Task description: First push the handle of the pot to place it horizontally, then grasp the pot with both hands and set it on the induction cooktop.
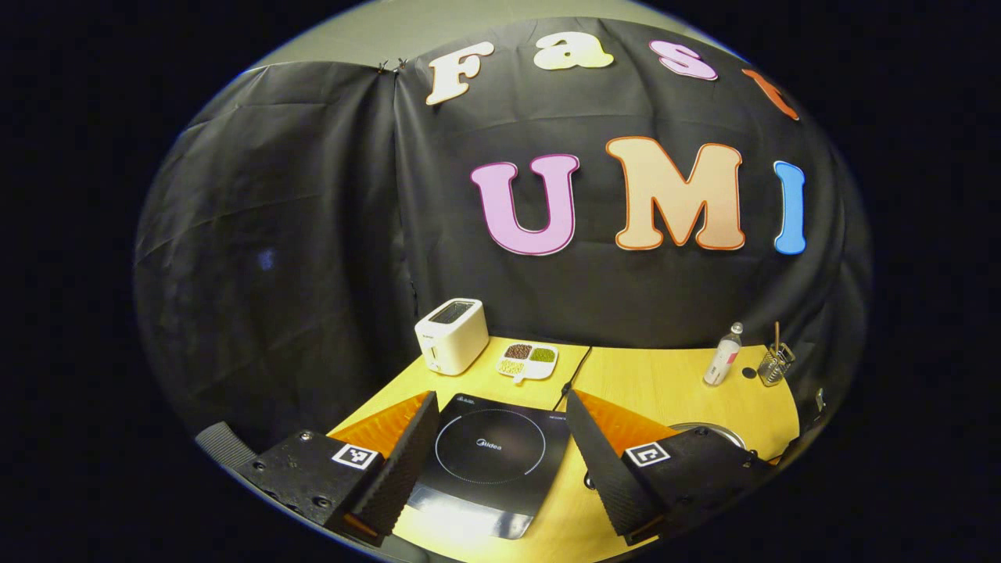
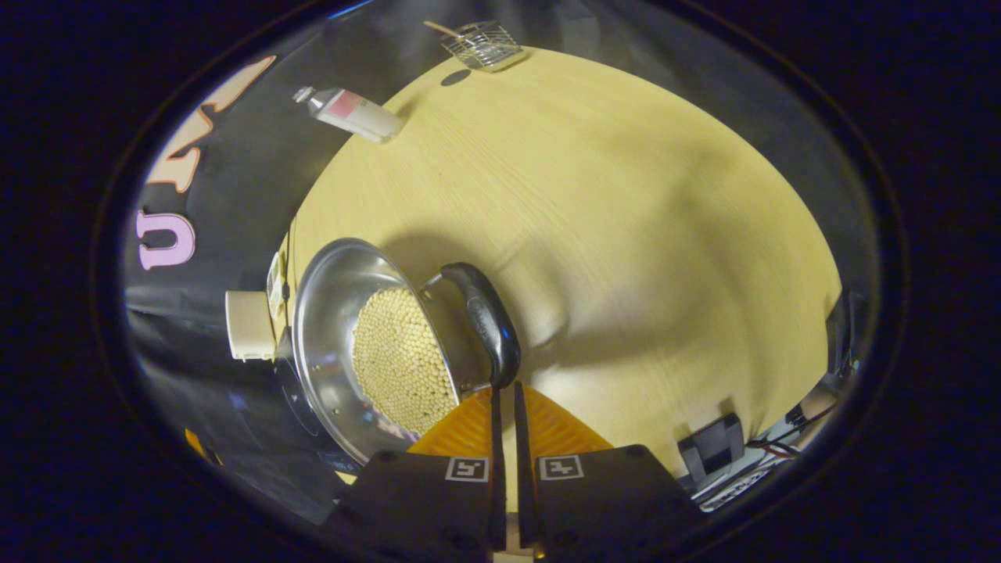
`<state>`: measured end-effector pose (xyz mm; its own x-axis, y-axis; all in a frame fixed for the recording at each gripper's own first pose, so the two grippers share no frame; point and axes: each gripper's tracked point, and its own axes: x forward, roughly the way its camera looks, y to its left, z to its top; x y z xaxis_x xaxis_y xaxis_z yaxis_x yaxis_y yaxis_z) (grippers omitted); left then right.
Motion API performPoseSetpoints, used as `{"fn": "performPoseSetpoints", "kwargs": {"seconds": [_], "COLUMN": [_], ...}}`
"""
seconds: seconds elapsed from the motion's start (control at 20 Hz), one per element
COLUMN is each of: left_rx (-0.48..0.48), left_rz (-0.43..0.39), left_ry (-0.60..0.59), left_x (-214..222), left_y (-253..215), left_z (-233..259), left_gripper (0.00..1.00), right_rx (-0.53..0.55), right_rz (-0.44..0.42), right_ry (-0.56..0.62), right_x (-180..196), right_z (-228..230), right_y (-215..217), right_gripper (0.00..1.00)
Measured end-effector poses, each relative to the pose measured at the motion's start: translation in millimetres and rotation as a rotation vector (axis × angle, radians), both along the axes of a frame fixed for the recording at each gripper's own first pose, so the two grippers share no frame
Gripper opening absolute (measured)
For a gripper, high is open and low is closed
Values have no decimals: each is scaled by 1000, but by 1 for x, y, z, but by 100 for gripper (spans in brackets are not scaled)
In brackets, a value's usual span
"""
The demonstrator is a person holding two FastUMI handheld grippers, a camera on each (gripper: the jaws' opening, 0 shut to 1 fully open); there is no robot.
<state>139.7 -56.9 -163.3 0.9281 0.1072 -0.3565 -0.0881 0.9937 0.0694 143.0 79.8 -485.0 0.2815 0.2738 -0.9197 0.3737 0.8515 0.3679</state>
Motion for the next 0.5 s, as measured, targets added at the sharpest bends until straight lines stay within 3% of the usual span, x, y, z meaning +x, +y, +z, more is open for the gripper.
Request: {"fn": "performPoseSetpoints", "kwargs": {"seconds": [0.5], "left_rx": [-26], "left_rz": [1], "left_ry": [50], "left_x": [-1], "left_y": [-3], "left_z": [-22], "left_gripper": [99], "right_rx": [1], "right_rz": [-9], "right_ry": [-16], "right_x": [7], "right_z": [5], "right_y": [0], "right_gripper": [9]}}
